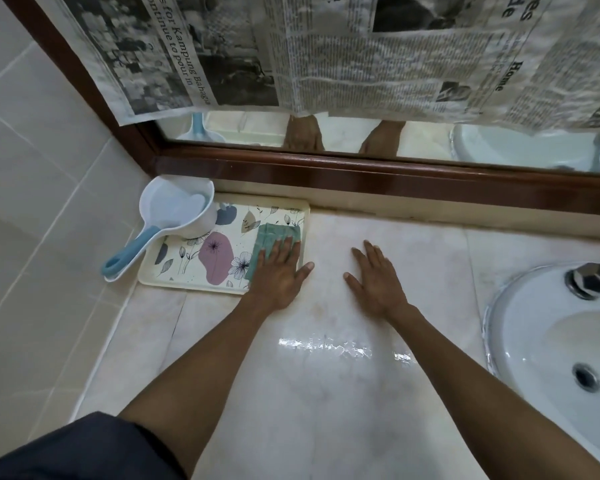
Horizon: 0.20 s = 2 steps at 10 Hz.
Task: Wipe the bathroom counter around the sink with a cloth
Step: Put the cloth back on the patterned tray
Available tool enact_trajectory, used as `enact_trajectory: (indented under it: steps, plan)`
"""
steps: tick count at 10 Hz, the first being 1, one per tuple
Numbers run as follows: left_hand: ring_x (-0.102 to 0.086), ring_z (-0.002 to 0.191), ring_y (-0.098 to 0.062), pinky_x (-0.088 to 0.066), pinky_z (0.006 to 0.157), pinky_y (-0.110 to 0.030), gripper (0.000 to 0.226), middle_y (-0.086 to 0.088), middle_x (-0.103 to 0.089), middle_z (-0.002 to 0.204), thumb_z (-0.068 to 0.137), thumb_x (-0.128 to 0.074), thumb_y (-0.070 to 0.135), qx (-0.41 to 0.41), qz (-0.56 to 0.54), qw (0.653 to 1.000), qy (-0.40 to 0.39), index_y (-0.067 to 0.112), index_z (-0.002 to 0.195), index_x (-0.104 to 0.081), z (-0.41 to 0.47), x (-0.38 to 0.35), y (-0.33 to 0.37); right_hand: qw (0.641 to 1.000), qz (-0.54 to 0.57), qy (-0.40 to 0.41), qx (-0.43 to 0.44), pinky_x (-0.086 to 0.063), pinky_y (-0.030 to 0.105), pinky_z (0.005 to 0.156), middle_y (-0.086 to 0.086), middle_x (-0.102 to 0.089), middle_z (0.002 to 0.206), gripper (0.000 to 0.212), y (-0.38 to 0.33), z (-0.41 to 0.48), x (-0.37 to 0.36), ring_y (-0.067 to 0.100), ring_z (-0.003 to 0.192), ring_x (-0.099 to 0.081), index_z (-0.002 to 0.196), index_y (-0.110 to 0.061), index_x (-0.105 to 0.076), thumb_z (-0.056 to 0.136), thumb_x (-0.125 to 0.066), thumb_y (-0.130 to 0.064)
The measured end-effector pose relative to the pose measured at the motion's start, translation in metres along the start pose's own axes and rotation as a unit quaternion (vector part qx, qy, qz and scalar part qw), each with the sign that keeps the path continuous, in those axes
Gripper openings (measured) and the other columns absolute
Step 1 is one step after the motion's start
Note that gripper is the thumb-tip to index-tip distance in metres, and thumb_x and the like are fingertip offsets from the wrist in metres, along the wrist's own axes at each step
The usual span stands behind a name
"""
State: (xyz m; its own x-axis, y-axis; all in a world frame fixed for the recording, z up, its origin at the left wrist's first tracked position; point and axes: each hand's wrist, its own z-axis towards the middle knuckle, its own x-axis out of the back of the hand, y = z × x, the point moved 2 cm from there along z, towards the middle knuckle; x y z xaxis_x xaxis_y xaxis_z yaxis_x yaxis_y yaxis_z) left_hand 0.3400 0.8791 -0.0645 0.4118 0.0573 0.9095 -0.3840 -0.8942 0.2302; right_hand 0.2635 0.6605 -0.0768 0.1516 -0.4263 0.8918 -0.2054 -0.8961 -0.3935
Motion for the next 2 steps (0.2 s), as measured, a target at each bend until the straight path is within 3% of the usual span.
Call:
enact_trajectory:
  steps: [1, 2]
  plan:
    - [0.004, 0.158, -0.025, 0.003, 0.126, -0.049, 0.072, -0.005, -0.004, 0.171, 0.104, -0.015, 0.059, 0.019, -0.021, 1.000, 0.005, 0.016, 0.162, -0.010, -0.010, 0.014, 0.013, 0.998, -0.016, -0.050, 0.016, -0.015, 0.043, 0.123, 0.006, -0.007, 0.167, 0.063, 0.015, -0.020, 0.018, 0.026, 0.154, -0.008, 0.156, -0.020, -0.024, 0.101, -0.040, -0.047]
    - [-0.013, 0.156, -0.030, -0.009, 0.125, -0.050, 0.063, -0.010, -0.026, 0.166, 0.107, -0.029, 0.048, 0.021, -0.041, 0.998, 0.040, 0.014, 0.160, -0.023, -0.032, 0.028, 0.038, 0.996, -0.020, -0.085, 0.018, -0.023, 0.042, 0.119, 0.009, -0.016, 0.165, 0.058, 0.029, -0.045, 0.038, 0.028, 0.152, -0.017, 0.151, -0.016, -0.034, 0.102, -0.042, -0.045]
